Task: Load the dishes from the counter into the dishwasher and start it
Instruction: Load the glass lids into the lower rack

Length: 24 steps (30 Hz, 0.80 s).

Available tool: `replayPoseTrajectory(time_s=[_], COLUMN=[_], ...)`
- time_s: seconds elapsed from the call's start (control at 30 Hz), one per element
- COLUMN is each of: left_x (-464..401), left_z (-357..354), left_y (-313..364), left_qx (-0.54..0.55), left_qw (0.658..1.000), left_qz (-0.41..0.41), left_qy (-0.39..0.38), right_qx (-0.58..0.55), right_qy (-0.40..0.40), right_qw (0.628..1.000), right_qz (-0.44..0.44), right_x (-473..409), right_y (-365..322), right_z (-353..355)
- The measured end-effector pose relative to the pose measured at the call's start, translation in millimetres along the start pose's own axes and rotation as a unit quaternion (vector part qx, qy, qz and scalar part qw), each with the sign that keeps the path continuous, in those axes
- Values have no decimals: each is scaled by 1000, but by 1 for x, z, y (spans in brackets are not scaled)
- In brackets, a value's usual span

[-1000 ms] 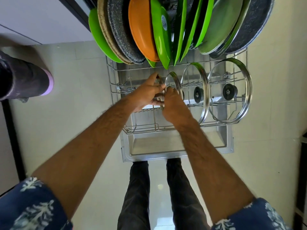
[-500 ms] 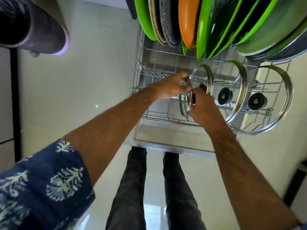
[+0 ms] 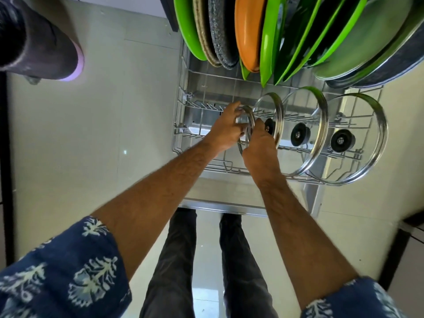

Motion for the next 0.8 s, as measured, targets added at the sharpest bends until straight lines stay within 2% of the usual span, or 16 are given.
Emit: replayPoseTrajectory(time_s=[0.07, 0.13, 0.2, 0.37, 0.4, 0.47, 0.5, 0.53, 0.57, 0.63, 0.7, 0.73, 0.8], left_x=[-1, 7, 21, 78, 92, 120, 132, 142, 149, 154, 149, 143, 124], left_z=[6, 10, 14, 15, 13, 6, 3, -2, -5, -12, -19, -21, -22], left_y=[-4, -5, -8, -22, -29, -44, -54, -66, -78, -100, -111, -113, -111], left_qx=[-93, -205, -248, -245, -228, -191, -159, -109, -43, 111, 239, 284, 356], left_qw=[995, 976, 964, 962, 964, 966, 970, 973, 971, 934, 882, 866, 848], left_qz=[-21, -56, -85, -106, -109, -109, -90, -56, -7, 113, 189, 195, 172], left_qy=[-14, -41, -39, 56, 82, 134, 162, 195, 236, 321, 359, 362, 353], right_qx=[-1, -29, -72, -119, -137, -242, -317, -399, -484, -636, -736, -767, -809], right_qy=[11, 9, -6, 40, 43, 37, 36, 36, 25, -28, -68, -74, -73], right_qw=[1000, 1000, 997, 990, 988, 970, 946, 906, 848, 690, 551, 504, 444], right_qz=[6, 1, 3, 66, 61, -9, -65, -136, -215, -344, -388, -390, -379], right_x=[-1, 2, 12, 77, 92, 115, 123, 129, 131, 129, 117, 107, 85], right_y=[0, 1, 1, 25, 39, 78, 98, 117, 134, 156, 166, 167, 166], right_z=[-2, 0, 4, 27, 27, 20, 13, 8, 1, -16, -27, -31, -37])
Point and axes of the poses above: each hand's wrist, its own x-axis away from the middle knuckle, its own z-axis out of the back of the hand, y = z × x, the point moved 5 cm from there along -x, towards the middle knuckle, and after that the axes turned 8 degrees about -z, right-handed, at the moved point
